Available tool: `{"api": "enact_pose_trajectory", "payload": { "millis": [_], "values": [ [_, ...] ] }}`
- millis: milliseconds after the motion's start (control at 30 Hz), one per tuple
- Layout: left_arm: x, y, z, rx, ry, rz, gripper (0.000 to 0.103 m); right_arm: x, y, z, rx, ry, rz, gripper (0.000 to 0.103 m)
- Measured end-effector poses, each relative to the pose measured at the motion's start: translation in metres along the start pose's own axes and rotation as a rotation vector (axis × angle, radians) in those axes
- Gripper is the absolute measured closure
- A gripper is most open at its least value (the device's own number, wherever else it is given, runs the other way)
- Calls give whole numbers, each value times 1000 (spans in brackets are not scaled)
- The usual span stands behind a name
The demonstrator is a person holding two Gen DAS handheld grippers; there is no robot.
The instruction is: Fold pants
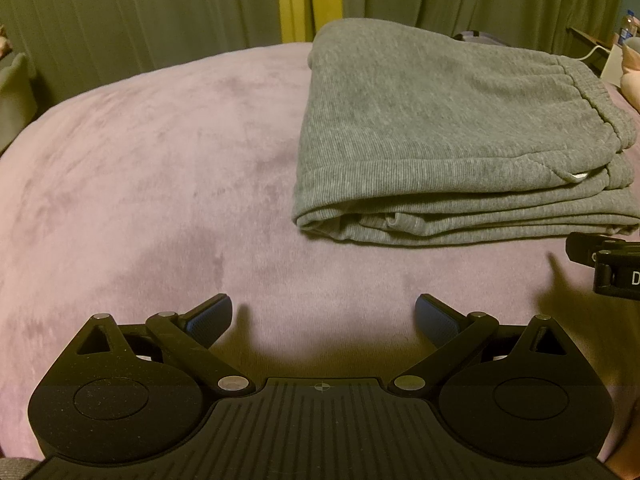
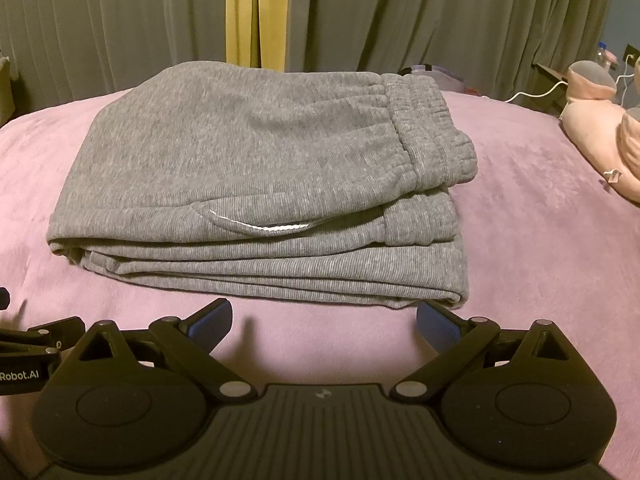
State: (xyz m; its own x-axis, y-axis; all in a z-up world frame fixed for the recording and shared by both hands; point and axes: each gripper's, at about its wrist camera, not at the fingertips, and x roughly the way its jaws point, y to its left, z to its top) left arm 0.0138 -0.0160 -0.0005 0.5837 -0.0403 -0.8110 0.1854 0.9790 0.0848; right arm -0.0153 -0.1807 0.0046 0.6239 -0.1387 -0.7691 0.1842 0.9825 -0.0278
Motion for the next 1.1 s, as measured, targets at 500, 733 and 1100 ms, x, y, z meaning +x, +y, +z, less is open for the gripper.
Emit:
{"api": "enact_pose_trajectory", "payload": {
  "millis": [500,733,1100],
  "values": [
    [0,0,0,-3,1,-1,1,0,-1,0,2,0,-5,4],
    [0,1,0,-1,2,-2,1,0,-1,0,-1,3,-4,4],
    [0,1,0,0,3,-4,1,0,-1,-1,-1,0,-9,4]
  ]
}}
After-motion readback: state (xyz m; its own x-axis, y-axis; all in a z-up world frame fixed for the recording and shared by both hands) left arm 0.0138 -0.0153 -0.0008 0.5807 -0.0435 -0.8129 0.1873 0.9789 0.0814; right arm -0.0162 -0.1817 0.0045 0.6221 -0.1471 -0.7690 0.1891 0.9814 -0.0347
